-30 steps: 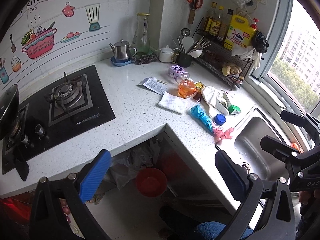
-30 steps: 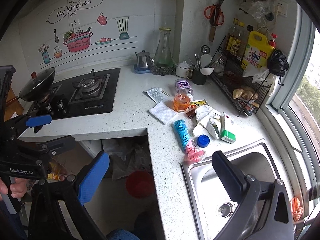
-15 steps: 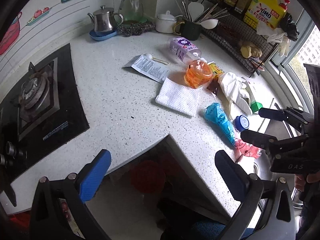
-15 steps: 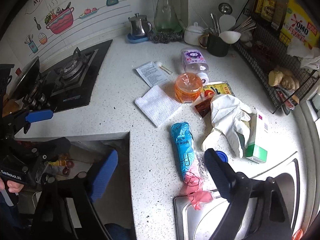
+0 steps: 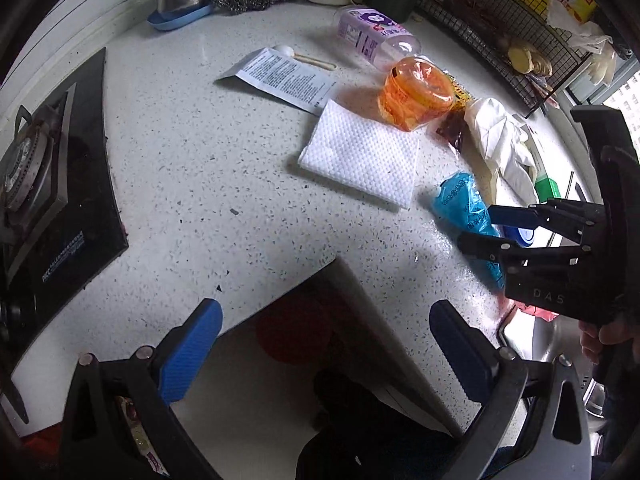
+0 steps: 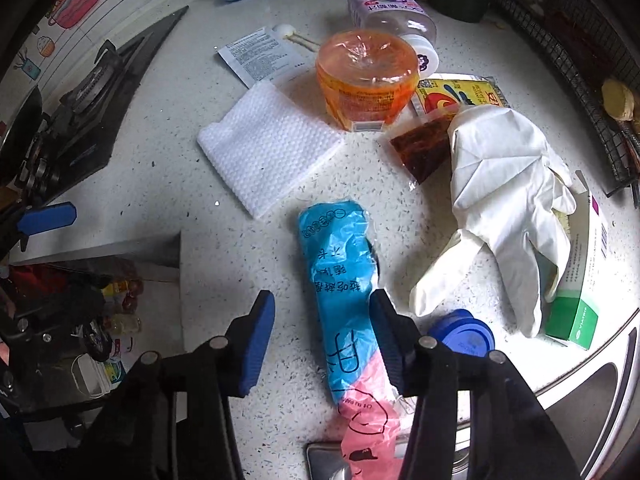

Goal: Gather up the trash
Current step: 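Grasp the blue-and-pink plastic bag with the right gripper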

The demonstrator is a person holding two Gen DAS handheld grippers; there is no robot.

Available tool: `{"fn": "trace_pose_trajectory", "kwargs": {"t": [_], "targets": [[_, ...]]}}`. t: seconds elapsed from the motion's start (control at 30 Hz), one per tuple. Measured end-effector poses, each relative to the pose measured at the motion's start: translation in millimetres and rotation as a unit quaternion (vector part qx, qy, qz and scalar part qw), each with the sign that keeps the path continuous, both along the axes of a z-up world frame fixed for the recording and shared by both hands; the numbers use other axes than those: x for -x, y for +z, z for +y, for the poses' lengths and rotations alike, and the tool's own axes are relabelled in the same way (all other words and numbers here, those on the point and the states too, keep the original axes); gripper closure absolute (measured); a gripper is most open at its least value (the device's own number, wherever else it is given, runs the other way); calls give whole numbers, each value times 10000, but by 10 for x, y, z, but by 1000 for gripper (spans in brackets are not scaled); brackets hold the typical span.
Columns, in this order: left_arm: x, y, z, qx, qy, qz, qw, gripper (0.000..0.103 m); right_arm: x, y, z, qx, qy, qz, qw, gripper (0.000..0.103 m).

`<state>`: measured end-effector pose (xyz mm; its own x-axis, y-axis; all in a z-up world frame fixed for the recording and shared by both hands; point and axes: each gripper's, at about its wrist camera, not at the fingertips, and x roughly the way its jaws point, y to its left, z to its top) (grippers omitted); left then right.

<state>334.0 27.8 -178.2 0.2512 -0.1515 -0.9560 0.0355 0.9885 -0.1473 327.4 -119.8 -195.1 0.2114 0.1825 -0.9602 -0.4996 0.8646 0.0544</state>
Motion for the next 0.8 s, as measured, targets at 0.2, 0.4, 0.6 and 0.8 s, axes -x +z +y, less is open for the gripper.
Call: {"fn": "trace_pose_trajectory", "kwargs": {"t": [0.2, 0.4, 0.6, 0.8], "targets": [[-57, -37, -9, -23, -26, 62, 10000, 0, -40, -26, 12, 110, 71, 48, 9999, 60], [-106, -9, -63, -37, -108, 45, 9999, 0, 89, -122, 66, 432, 275, -279, 9983, 78], [-216, 168, -148, -78, -294, -127, 9995, 0, 67, 69, -169, -373, -122, -182, 9991, 95], [-487, 392, -308, -160, -580, -448, 9972, 0, -63, 465, -408, -788, -547, -456, 9944, 96]]}}
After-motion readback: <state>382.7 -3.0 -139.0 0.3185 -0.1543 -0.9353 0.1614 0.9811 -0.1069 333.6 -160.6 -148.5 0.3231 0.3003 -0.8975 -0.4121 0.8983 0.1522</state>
